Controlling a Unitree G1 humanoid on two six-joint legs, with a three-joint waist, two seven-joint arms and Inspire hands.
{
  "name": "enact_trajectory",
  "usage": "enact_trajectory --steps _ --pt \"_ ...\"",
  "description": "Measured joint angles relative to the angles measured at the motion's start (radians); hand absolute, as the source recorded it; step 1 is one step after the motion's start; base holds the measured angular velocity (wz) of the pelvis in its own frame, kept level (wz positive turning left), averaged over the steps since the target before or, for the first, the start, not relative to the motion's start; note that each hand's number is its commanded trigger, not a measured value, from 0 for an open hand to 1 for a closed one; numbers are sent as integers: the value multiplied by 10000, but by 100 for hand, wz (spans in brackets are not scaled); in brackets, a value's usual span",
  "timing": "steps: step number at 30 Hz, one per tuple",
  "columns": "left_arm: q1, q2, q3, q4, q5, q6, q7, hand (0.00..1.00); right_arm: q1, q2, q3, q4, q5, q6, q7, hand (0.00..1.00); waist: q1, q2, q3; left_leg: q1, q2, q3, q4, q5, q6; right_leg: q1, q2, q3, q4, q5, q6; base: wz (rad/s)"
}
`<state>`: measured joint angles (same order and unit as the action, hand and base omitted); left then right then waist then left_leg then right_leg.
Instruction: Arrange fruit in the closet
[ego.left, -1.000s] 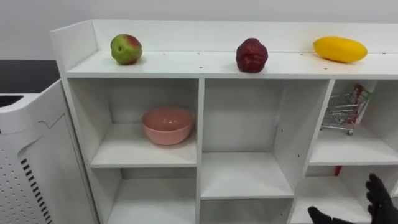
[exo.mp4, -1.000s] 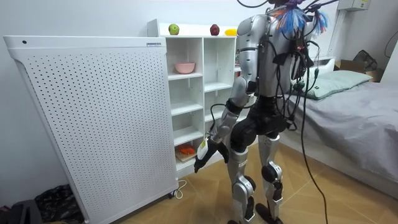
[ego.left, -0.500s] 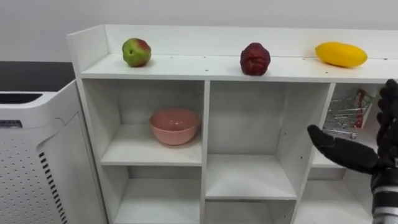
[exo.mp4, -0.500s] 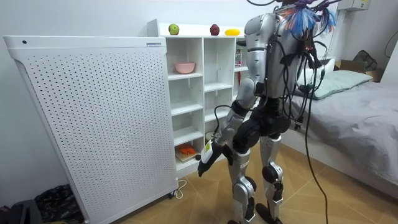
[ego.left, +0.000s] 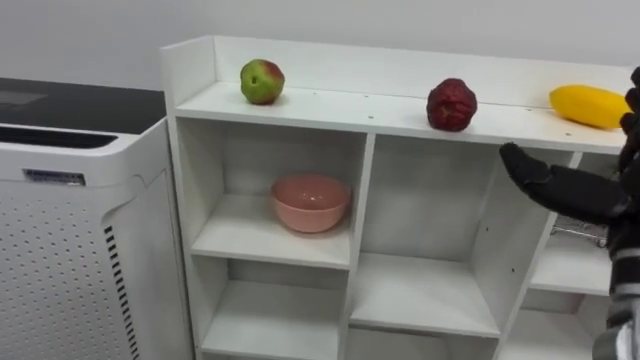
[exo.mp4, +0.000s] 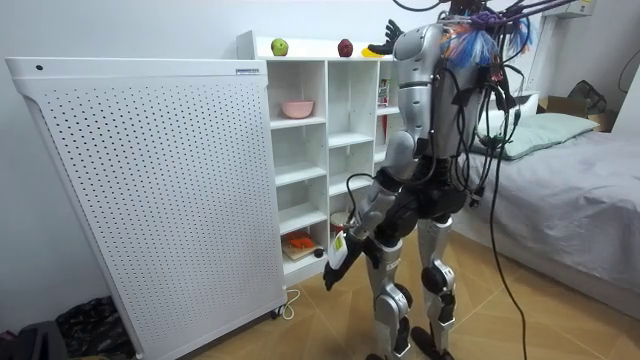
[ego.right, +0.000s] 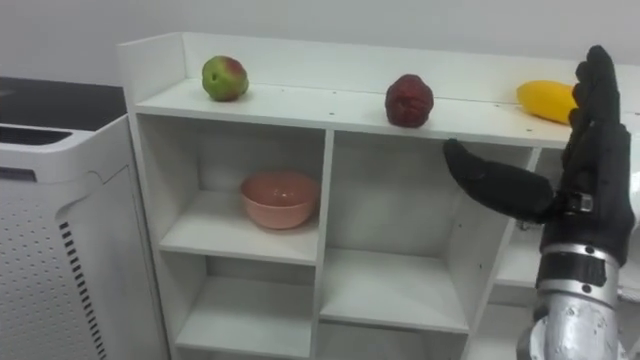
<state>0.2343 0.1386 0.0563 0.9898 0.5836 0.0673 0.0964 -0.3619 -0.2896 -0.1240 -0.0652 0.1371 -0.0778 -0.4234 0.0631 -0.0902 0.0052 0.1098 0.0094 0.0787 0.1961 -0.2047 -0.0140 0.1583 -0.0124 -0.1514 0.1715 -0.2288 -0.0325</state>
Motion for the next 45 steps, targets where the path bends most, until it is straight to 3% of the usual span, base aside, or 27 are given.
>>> enact_trajectory --steps 3,7,15,23,27,32,38,45 --pt "-8 2 0 -19 13 73 -52 0 -355 -338 42 485 450 45 27 0 6 -16 21 -131 -6 -65 18 0 1 -59 -30 -191 -6 6 7 13" --pt "2 76 0 -138 12 156 -294 0 -866 -403 68 685 1038 56 119 0 29 -45 14 -279 -6 -184 32 10 16 -141 -17 -291 -4 12 -2 7" --pt "-128 176 -18 -284 -25 171 -350 0 -1887 -1187 551 2380 1982 102 237 0 190 -187 -2 -269 -35 -348 24 12 18 -4 -55 -540 -24 25 12 8" --pt "-23 348 14 -312 -8 370 -403 0 -2756 -1297 638 3734 2191 289 781 0 228 -217 21 -350 -33 -425 18 12 18 -23 -113 -995 -27 25 14 5" --pt "46 353 73 -588 -11 379 -480 0 -3152 -1311 638 4130 2201 337 1045 0 281 -225 13 -453 -42 -428 24 12 19 -130 -120 -1012 -25 25 14 0" --pt "81 392 105 -772 -8 398 -480 0 -3332 -1390 722 4468 2211 353 1307 0 291 -242 -3 -468 -53 -501 15 14 21 -134 -128 -1153 -22 25 14 3" --pt "110 396 195 -773 10 548 -469 0 -3506 -1856 1041 4908 2305 365 1646 0 305 -279 -28 -467 -47 -519 7 14 21 -134 -148 -1553 -26 25 14 0" --pt "83 397 197 -771 10 642 -467 0 -3600 -1880 1042 5235 2070 364 1866 0 381 -328 -61 -448 -42 -545 11 16 21 -149 -144 -1522 -24 25 14 0"
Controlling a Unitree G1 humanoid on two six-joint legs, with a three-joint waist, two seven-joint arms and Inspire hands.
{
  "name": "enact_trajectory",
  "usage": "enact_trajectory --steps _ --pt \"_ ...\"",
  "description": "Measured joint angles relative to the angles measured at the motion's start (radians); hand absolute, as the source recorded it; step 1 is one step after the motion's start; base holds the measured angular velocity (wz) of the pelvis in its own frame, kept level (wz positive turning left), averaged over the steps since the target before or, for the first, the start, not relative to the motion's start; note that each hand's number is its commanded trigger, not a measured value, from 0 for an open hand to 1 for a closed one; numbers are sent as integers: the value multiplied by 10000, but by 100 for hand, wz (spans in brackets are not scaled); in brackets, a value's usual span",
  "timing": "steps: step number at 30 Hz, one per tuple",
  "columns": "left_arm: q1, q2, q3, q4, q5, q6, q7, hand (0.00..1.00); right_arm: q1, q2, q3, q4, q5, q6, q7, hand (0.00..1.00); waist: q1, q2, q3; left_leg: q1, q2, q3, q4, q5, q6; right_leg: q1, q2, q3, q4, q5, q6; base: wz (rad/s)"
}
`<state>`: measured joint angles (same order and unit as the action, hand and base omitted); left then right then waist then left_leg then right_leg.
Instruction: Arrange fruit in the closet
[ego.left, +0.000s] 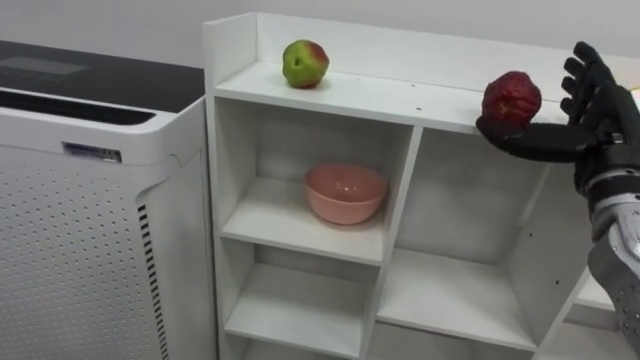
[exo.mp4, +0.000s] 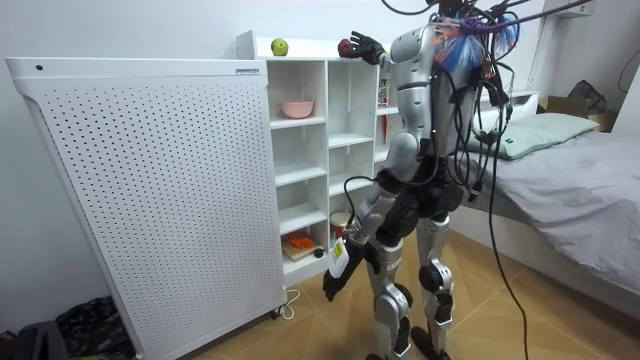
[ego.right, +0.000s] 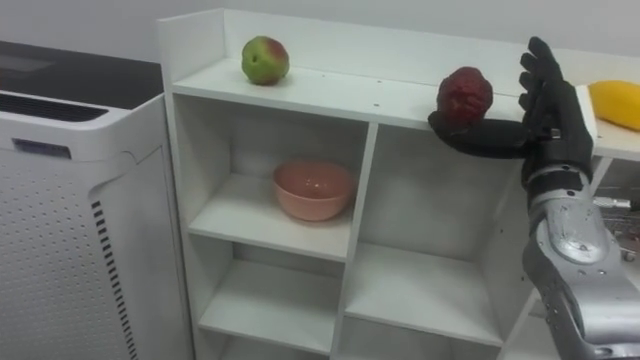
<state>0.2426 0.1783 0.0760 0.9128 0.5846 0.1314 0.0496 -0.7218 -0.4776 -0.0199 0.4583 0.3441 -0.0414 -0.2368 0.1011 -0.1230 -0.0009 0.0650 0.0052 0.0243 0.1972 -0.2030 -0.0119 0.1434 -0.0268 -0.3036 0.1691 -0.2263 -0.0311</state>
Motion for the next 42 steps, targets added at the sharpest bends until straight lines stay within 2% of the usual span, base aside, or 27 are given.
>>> enact_trajectory --steps 5,8,18,19,21,22,42 --pt "-21 1 -1 15 -2 0 -12 0 0 -6 0 90 9 9 45 0 102 -77 14 34 0 0 -3 1 1 54 -3 -16 -4 0 0 0" --pt "-6 3 1 16 -3 0 -17 0 1 -6 12 99 31 35 105 0 123 -165 66 68 3 3 0 1 1 99 -3 -46 -11 0 0 0" --pt "17 38 2 18 -6 -1 -32 0 0 -19 98 97 73 110 403 0 143 -215 55 85 -5 -3 9 0 1 156 -29 -283 -7 0 0 1" --pt "13 39 1 18 -6 -1 -36 0 0 -25 133 97 20 110 402 24 141 -214 55 81 -4 -6 13 0 1 156 -29 -282 -7 0 0 0" --pt "-5 51 1 18 -7 -1 -85 0 0 -94 248 97 -21 109 406 94 140 -213 55 76 -4 -8 16 0 1 158 -29 -283 -7 0 0 0" --pt "-23 63 0 18 -7 -1 -143 0 0 -193 365 97 -44 109 421 100 140 -213 55 73 -5 -8 16 0 1 158 -30 -282 -7 0 0 0" --pt "-103 247 -6 15 -15 1 -236 0 -75 -479 398 332 -201 -34 519 100 166 -210 57 84 -7 -73 10 0 1 180 -23 -281 -9 0 0 0"
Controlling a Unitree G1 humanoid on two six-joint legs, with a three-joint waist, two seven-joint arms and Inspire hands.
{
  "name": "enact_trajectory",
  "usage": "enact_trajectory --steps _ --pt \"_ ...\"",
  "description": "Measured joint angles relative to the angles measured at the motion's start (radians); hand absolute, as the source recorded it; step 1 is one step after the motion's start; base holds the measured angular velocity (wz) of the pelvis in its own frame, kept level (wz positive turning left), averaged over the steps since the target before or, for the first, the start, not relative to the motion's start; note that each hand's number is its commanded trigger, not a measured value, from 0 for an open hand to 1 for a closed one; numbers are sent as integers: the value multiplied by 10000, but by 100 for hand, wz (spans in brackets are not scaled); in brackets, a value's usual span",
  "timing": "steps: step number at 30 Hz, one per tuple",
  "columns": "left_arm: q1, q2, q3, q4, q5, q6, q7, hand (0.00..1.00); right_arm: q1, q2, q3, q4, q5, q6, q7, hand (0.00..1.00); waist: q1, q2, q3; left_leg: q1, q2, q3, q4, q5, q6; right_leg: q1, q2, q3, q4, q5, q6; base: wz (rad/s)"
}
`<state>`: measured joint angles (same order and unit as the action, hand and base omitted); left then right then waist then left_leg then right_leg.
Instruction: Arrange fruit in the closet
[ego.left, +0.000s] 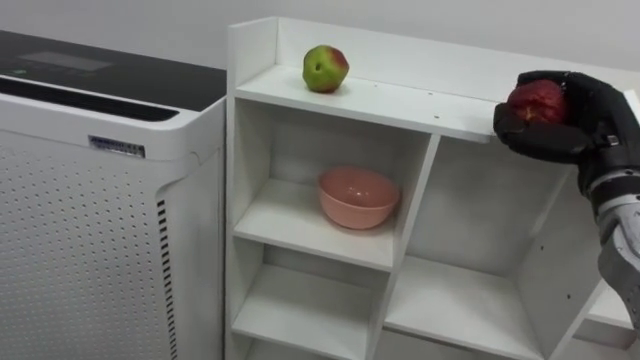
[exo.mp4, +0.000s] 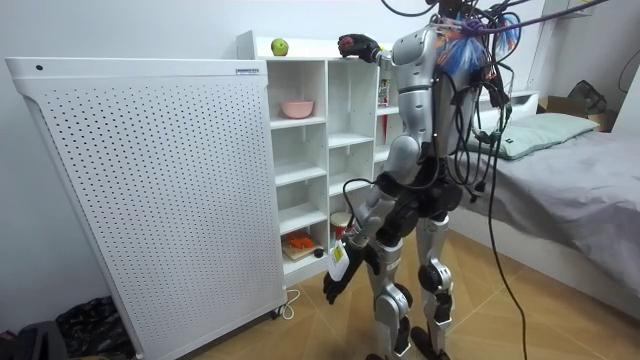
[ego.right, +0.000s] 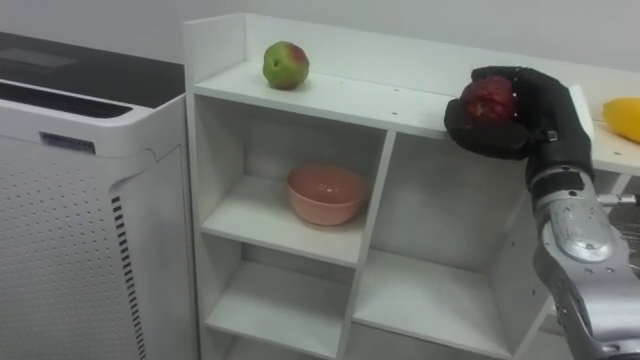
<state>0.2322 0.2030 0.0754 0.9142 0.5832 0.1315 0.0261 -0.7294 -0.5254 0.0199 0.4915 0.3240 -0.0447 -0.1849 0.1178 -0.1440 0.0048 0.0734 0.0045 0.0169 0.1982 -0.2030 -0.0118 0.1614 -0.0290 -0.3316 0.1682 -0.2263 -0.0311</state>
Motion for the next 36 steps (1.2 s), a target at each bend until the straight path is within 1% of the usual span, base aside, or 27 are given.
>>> enact_trajectory --steps 11,14,15,16,17,19,21,23,24,25,27,28,30,32,33,36 --pt "2 5 -1 0 -5 0 -109 0 -62 -9 -36 -147 -125 -72 -108 100 -8 4 3 -6 0 36 -17 0 0 -21 -2 54 2 0 0 0" --pt "-15 3 -17 0 -6 0 -157 0 -52 46 -19 -556 -128 106 -83 100 -48 57 34 -1 -1 76 -8 -1 0 -51 2 247 2 0 1 -6" --pt "-31 3 -36 0 -14 0 -163 0 -27 66 18 -919 -90 222 -16 100 -96 99 59 -20 -6 85 -4 -1 0 -66 -4 248 2 1 2 0" --pt "-41 5 -46 0 -14 2 -163 0 3 91 43 -1121 -38 248 30 100 -136 119 58 -40 -8 83 -3 -1 0 -78 -9 237 2 1 2 0" --pt "-86 9 -94 0 -13 5 -173 0 62 163 75 -1575 -18 275 121 100 -255 167 43 -94 -10 74 12 -1 0 -124 -8 250 1 1 2 0" --pt "-244 8 -208 0 -9 6 -222 0 178 278 77 -2491 -145 302 205 100 -331 268 35 -176 -9 58 9 0 0 -217 -1 272 0 1 2 0" --pt "-501 4 -407 0 -20 10 -340 0 367 295 273 -3471 -290 298 335 100 -342 414 -50 -129 -10 31 -12 0 0 -193 4 310 18 1 2 0" --pt "-674 11 -597 -79 -45 10 -387 0 494 310 372 -3976 -290 359 357 100 -361 522 -88 -10 -9 46 -27 0 0 -154 5 388 16 1 2 0" --pt "-767 13 -626 -290 -65 15 -456 0 667 334 372 -4494 -288 365 354 100 -379 596 -105 -10 -12 65 -27 0 0 -133 11 548 -3 1 2 3" --pt "-820 16 -623 -431 -68 22 -527 0 749 351 371 -4761 -287 368 358 100 -413 630 -103 -14 -14 63 -27 0 0 -126 11 577 -2 2 2 6" --pt "-1265 20 -626 -670 -239 29 -793 0 966 680 373 -5643 -286 391 496 100 -538 835 -79 16 -17 60 -67 0 0 -59 12 591 1 2 3 0" --pt "-1496 22 -636 -683 -450 -13 -847 0 1097 758 387 -5981 -299 421 623 100 -540 925 -95 113 -10 65 -172 0 0 -37 26 670 0 2 4 -9" --pt "-1687 40 -640 -701 -807 -88 -886 0 1356 780 390 -6546 -320 495 739 100 -532 988 -104 231 2 67 -294 3 2 -30 49 873 2 1 4 -17" --pt "-1766 73 -692 -698 -1194 -84 -1034 0 1533 857 390 -6948 -326 550 754 100 -565 998 -105 279 16 68 -341 3 2 -47 65 947 0 1 4 -23" --pt "-1787 83 -786 -695 -1250 -85 -1148 0 1577 920 405 -7116 -317 595 758 100 -573 997 -104 314 14 67 -346 3 2 -54 69 1053 0 1 4 -20" --pt "-1840 88 -883 -680 -1541 -91 -1366 0 1598 948 632 -7351 -323 603 805 100 -564 993 -101 396 16 53 -363 3 2 -49 62 1101 7 1 4 -18"
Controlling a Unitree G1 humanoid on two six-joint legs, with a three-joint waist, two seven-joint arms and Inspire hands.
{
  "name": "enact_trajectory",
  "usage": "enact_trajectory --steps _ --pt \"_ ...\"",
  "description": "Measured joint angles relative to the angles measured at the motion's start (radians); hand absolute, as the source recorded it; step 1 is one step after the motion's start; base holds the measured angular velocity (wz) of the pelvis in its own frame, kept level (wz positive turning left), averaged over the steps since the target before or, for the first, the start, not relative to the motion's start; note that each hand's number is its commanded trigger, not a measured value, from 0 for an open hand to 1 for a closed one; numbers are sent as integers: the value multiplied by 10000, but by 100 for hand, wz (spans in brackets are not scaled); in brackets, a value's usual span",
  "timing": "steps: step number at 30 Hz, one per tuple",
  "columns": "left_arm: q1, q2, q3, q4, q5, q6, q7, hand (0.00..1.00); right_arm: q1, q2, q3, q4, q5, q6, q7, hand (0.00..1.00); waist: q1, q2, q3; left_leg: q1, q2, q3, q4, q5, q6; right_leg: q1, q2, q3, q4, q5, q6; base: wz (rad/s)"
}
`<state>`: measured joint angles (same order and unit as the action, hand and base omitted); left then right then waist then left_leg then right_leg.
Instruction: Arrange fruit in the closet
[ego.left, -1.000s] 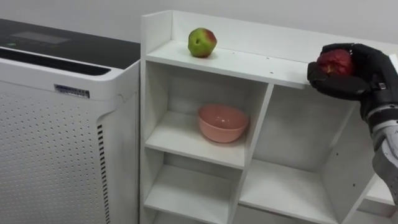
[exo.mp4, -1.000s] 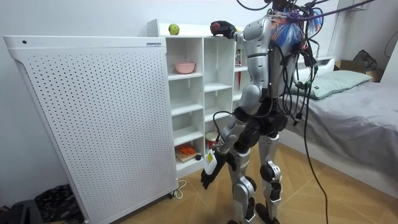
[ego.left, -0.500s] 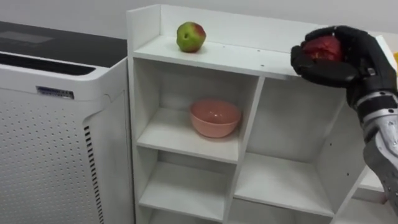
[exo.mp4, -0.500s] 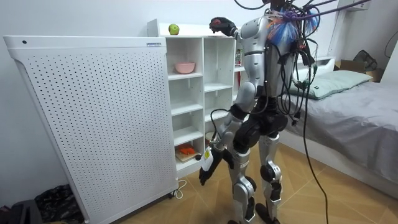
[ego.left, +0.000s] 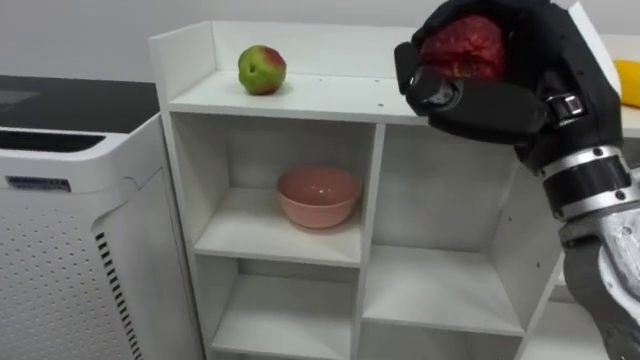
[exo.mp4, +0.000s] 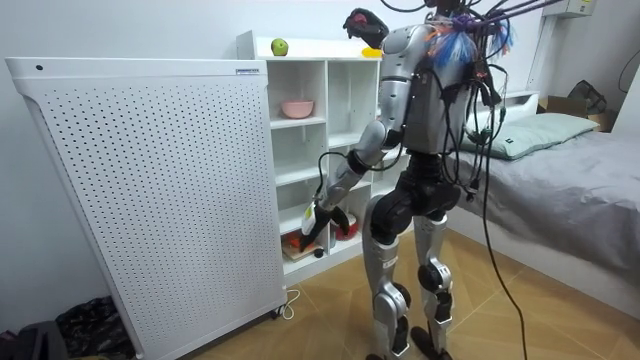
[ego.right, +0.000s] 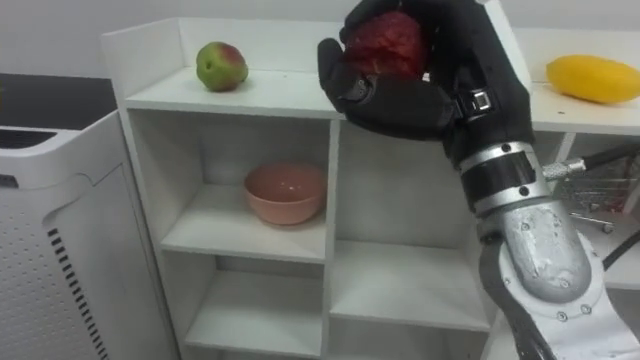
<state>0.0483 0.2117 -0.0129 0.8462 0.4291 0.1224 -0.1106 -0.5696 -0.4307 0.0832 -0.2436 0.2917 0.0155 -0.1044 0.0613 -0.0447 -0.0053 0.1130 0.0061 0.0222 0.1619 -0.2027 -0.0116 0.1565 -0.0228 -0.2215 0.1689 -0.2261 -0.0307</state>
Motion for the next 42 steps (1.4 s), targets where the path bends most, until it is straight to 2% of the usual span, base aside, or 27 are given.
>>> enact_trajectory --steps 4,5,6,8,9,11,12,13,14,15,16,17,18,20,22,26,28,32,35,37,40,42 --pt "-222 2 -5 101 -28 -4 -129 0 87 304 133 -183 -172 -4 349 100 17 22 15 71 74 -82 -17 0 0 -106 28 -8 139 -2 4 -3" --pt "-325 0 -18 161 -47 -12 -125 0 217 504 142 -180 -280 -7 442 100 55 58 45 129 183 -219 -25 1 -1 -204 65 -5 384 -2 7 -13" --pt "-380 -1 -32 208 -55 -14 -105 0 487 686 154 -180 -283 -7 571 100 109 72 58 177 175 -391 -45 0 -2 -215 72 -17 484 1 12 -15" --pt "-421 -4 -106 225 -108 -22 -84 0 853 805 205 -178 -253 -5 687 100 121 86 65 152 142 -280 -93 -1 -4 -172 72 -5 420 8 19 -3" --pt "-500 -15 -191 305 -311 -26 -61 0 989 804 243 -146 -165 1 765 100 120 128 93 102 150 -293 -152 -1 -4 -204 70 -9 347 13 29 -7" --pt "-724 -59 -508 555 -488 -27 2 0 1080 815 262 48 37 22 883 100 145 378 219 131 368 -823 -277 31 16 -948 127 -107 1393 -12 80 -36" --pt "-743 -23 -660 614 -556 -45 62 0 1172 954 277 232 166 57 994 100 291 639 294 87 663 -1790 -285 38 1 -1814 409 256 1582 -209 206 -66" --pt "-748 41 -661 695 -559 -61 151 0 1170 1075 325 339 248 67 1050 100 311 622 284 -43 718 -1996 -222 28 -16 -2122 524 452 868 11 47 -64" --pt "-842 75 -597 1065 -544 -49 291 0 1266 1270 429 524 609 79 1058 100 162 542 230 -346 779 -2022 -77 -142 -298 -2480 430 217 75 1590 -385 3" --pt "-988 -44 -650 1379 -561 39 322 0 1643 1293 418 748 1033 81 877 100 -192 592 205 -356 912 -1520 -110 -141 -491 -2399 429 -22 174 1665 -307 27" --pt "-983 -74 -731 1378 -642 45 325 0 1710 1299 432 1004 1203 82 763 100 -254 597 202 -343 945 -1042 -122 -110 -534 -2360 426 -22 183 1665 -306 35" --pt "-1006 -81 -914 1378 -941 41 339 0 1709 1298 462 1545 1512 87 625 100 -288 598 201 -348 1002 -147 -140 -84 -521 -2343 434 21 168 1659 -297 4" --pt "-1060 -93 -956 1400 -1235 39 400 0 1709 1313 464 1985 1779 83 600 100 -291 582 199 -410 1020 344 -179 -68 -480 -2407 439 24 154 1642 -273 0" --pt "-1088 -98 -1134 1541 -1627 82 569 0 1725 1400 527 2738 2217 91 685 100 -289 554 183 -503 905 390 -104 -63 -433 -2463 413 26 156 1640 -270 0" --pt "-1037 -86 -1303 1575 -1661 164 617 0 1794 1656 530 3586 2584 227 724 100 -294 539 171 -645 803 400 86 -79 -376 -2476 325 29 144 1582 -240 6" --pt "-1039 -163 -1510 1624 -1851 168 636 0 1805 1889 525 4846 3400 301 706 100 -306 552 95 -926 657 421 284 -10 -257 -2741 134 28 417 1476 -213 12" --pt "-1087 -279 -1496 1995 -1852 95 694 0 1800 2161 496 5863 3798 277 736 100 -319 571 72 -1063 586 431 460 2 -237 -2880 33 37 647 1438 -203 4" --pt "-1087 -432 -1496 2434 -2321 -134 1117 0 1914 2343 510 7206 3921 271 685 100 -296 581 59 -1636 470 590 797 -12 -163 -3562 -194 50 1233 1313 -192 6" --pt "-915 -443 -1450 2760 -2407 -459 1633 0 1939 2377 515 8238 3932 250 595 100 -235 518 104 -2333 289 575 1396 -63 -92 -4344 -468 147 2093 1080 -208 1" --pt "-648 -330 -1258 2813 -2405 -772 2156 0 1940 2363 471 8673 3939 166 511 100 -227 497 158 -2775 199 571 1505 -177 -96 -4929 -598 195 2475 925 -179 2" --pt "-332 -263 -1261 2841 -2431 -791 2606 0 1942 2358 442 8725 4203 0 503 100 -275 539 237 -3304 196 562 1824 -190 -96 -5352 -617 196 2558 985 -158 0" --pt "-89 -257 -1305 2944 -2461 -805 2880 0 1873 2345 306 9010 5145 -387 510 100 -194 555 277 -3890 211 564 2211 -236 -94 -5822 -599 226 2693 1069 -204 0"
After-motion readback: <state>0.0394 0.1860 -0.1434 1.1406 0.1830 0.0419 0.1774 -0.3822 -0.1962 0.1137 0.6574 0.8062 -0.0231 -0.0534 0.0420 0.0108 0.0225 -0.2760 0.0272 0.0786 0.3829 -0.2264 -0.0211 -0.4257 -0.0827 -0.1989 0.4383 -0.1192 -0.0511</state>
